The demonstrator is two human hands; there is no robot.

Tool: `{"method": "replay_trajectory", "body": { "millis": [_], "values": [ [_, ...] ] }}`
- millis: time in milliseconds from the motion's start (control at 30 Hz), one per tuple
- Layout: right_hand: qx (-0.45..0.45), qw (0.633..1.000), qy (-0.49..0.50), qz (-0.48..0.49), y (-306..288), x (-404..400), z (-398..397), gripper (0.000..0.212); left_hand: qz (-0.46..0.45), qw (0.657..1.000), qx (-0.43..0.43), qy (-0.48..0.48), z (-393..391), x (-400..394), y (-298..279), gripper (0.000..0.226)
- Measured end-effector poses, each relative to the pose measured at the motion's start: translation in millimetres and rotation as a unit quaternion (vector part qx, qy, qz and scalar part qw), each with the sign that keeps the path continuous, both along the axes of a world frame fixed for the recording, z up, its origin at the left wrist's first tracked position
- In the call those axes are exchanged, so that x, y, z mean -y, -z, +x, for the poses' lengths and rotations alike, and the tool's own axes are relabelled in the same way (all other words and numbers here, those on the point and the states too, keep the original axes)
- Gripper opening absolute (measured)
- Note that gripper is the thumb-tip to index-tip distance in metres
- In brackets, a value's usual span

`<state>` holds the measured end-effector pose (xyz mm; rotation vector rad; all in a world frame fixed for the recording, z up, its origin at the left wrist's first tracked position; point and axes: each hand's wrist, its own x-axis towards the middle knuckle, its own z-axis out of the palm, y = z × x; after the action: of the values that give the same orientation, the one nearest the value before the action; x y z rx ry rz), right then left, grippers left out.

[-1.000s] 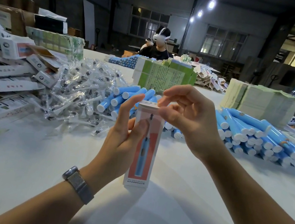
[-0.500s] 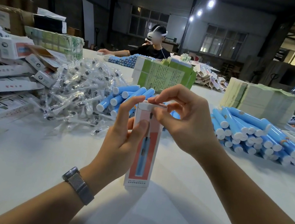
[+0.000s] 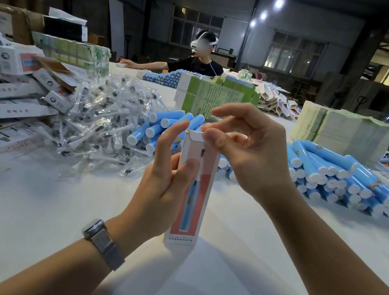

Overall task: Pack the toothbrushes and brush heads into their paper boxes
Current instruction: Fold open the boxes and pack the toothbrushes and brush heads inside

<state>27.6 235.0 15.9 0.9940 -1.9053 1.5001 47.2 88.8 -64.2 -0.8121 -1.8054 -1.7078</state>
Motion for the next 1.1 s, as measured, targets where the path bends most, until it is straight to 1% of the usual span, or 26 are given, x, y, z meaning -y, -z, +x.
{"method": "replay_trajectory", "body": {
  "millis": [167, 367, 533, 700, 800, 933, 1000, 1100],
  "values": [
    [-0.027, 0.999, 0.027, -0.005, -3, 0, 2, 0.024, -0.034, 0.999, -0.013, -0.014, 1, 1, 1, 0.046],
    [-0.023, 1.000, -0.002, 0.005, -4, -1, 3, 0.026, -0.037, 0.999, -0.024, -0.020, 1, 1, 1, 0.044],
    [-0.024, 0.999, 0.006, 0.043, -8, -3, 3, 0.023, -0.037, 0.999, -0.022, -0.021, 2, 1, -1, 0.042],
    [-0.046, 0.996, 0.033, 0.068, -10, -2, 5, 0.021, -0.012, 1.000, 0.003, -0.006, 3, 1, -2, 0.035],
    [-0.041, 0.995, 0.017, 0.090, -10, -6, 3, 0.014, 0.020, 0.999, 0.026, 0.018, 3, 1, -2, 0.031],
    [-0.004, 0.996, -0.029, 0.079, -3, -11, -1, 0.025, 0.051, 0.998, 0.040, 0.026, 2, 1, -4, 0.029],
    [-0.012, 0.996, -0.029, 0.079, 0, -10, -4, 0.027, 0.055, 0.997, 0.038, 0.026, 1, 1, -4, 0.027],
    [-0.037, 0.996, -0.025, 0.083, 2, -9, -7, 0.023, 0.059, 0.997, 0.032, 0.025, 1, 2, -2, 0.026]
  ]
}}
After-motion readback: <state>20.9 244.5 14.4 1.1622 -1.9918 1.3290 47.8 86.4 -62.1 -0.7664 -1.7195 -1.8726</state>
